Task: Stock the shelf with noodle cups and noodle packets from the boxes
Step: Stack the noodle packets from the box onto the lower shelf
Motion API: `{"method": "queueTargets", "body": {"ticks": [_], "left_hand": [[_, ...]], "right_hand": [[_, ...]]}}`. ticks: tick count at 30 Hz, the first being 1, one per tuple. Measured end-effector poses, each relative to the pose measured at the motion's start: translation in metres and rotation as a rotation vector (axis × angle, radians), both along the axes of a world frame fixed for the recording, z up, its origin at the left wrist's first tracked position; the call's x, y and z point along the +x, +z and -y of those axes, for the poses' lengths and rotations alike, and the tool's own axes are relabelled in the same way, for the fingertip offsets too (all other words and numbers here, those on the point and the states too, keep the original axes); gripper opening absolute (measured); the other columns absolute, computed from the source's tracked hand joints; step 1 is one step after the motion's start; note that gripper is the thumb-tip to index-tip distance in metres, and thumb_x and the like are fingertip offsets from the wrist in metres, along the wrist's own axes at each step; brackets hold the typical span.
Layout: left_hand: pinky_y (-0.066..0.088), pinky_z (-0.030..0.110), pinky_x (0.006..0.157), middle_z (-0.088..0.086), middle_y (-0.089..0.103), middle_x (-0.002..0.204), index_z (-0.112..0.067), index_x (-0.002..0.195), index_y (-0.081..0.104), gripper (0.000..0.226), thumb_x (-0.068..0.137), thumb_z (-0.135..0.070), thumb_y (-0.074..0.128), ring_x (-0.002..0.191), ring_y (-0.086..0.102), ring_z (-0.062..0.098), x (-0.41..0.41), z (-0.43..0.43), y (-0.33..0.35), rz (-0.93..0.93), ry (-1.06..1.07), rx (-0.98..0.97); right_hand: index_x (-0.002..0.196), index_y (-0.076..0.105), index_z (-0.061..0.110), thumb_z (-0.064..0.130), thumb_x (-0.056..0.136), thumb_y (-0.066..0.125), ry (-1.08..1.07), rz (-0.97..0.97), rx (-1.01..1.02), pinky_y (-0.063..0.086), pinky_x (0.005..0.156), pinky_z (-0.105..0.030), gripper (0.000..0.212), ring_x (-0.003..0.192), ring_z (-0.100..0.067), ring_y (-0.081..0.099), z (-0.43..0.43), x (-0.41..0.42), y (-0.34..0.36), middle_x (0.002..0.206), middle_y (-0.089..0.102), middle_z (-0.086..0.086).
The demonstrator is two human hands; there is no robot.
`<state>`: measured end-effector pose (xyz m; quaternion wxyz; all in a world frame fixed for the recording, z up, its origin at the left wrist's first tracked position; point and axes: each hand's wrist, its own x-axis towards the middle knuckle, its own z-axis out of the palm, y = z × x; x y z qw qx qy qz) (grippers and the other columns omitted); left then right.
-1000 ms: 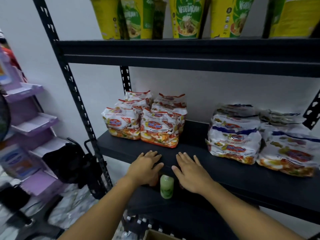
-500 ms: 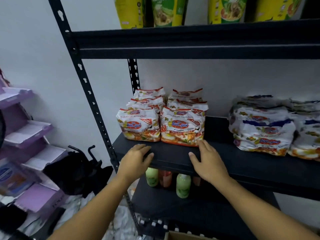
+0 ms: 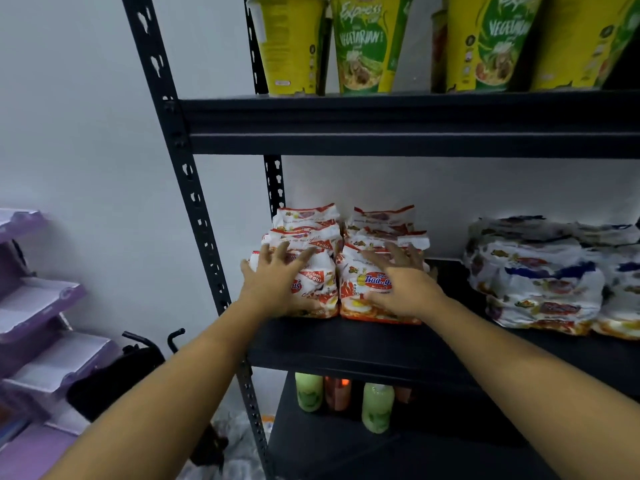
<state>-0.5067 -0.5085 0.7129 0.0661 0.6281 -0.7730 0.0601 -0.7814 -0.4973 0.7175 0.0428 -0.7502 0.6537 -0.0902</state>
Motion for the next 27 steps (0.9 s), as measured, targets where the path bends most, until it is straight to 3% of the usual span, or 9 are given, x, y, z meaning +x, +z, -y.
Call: {"method": "queueTargets", "body": {"ticks": [4, 8, 13, 17, 21, 25, 27], "left_hand": [[0.016, 0.077, 0.114, 0.001, 0.002, 0.171, -0.056, 0.155, -0.008, 0.112, 0.07, -0.092, 0.057, 0.156, 0.0, 0.04, -0.002, 0.009, -0.006, 0.082, 0.002, 0.048], [0.021, 0.073, 0.114, 0.001, 0.012, 0.17, -0.056, 0.156, -0.001, 0.103, 0.076, -0.087, 0.056, 0.154, 0.012, 0.038, -0.007, 0.017, -0.01, 0.052, -0.032, -0.018], [0.022, 0.069, 0.114, -0.002, 0.027, 0.163, -0.055, 0.155, 0.012, 0.096, 0.078, -0.082, 0.062, 0.15, 0.019, 0.033, -0.012, 0.026, -0.018, -0.04, -0.075, -0.092], [0.016, 0.068, 0.117, -0.002, 0.024, 0.165, -0.051, 0.157, 0.015, 0.093, 0.08, -0.08, 0.06, 0.152, 0.015, 0.033, -0.012, 0.027, -0.024, -0.061, -0.068, -0.101], [0.01, 0.072, 0.118, -0.001, 0.02, 0.168, -0.052, 0.157, 0.011, 0.097, 0.078, -0.085, 0.057, 0.155, 0.012, 0.033, -0.011, 0.022, -0.019, -0.033, -0.077, -0.068], [0.007, 0.073, 0.117, -0.006, 0.022, 0.168, -0.054, 0.157, 0.011, 0.098, 0.074, -0.097, 0.039, 0.157, 0.013, 0.027, -0.011, 0.017, -0.002, -0.124, -0.061, -0.07], [0.009, 0.069, 0.12, -0.006, 0.022, 0.169, -0.054, 0.158, 0.013, 0.095, 0.075, -0.098, 0.033, 0.156, 0.015, 0.026, -0.012, 0.017, 0.011, -0.219, -0.042, -0.068]], "right_hand": [[0.15, 0.003, 0.066, 0.067, 0.084, 0.065, 0.005, -0.045, 0.045, 0.019, 0.114, -0.075, 0.09, 0.155, -0.033, -0.007, 0.002, -0.001, -0.003, 0.17, -0.005, 0.008], [0.149, 0.006, 0.065, 0.068, 0.085, 0.063, -0.005, -0.034, 0.0, 0.025, 0.113, -0.071, 0.086, 0.154, -0.033, 0.004, 0.002, -0.006, -0.009, 0.169, 0.003, 0.007], [0.15, 0.009, 0.062, 0.067, 0.087, 0.061, -0.02, -0.032, -0.026, 0.024, 0.114, -0.069, 0.082, 0.154, -0.033, 0.005, 0.003, -0.011, -0.013, 0.168, 0.01, 0.003], [0.151, 0.005, 0.062, 0.067, 0.089, 0.059, -0.007, -0.019, -0.021, 0.02, 0.116, -0.069, 0.082, 0.155, -0.033, 0.002, 0.001, -0.011, -0.012, 0.169, 0.007, 0.002], [0.149, -0.005, 0.065, 0.08, 0.087, 0.045, 0.055, -0.05, -0.018, 0.006, 0.117, -0.075, 0.081, 0.156, -0.031, 0.003, -0.001, -0.017, -0.007, 0.17, 0.003, 0.007], [0.154, 0.009, 0.056, 0.1, 0.071, 0.021, 0.115, 0.098, -0.064, 0.023, 0.12, -0.061, 0.095, 0.154, -0.022, 0.017, 0.01, -0.029, 0.011, 0.168, 0.018, 0.01], [0.155, 0.017, 0.052, 0.095, 0.079, 0.028, 0.112, 0.13, -0.074, 0.029, 0.119, -0.054, 0.088, 0.152, -0.021, 0.025, 0.018, -0.031, 0.027, 0.167, 0.023, 0.011]]}}
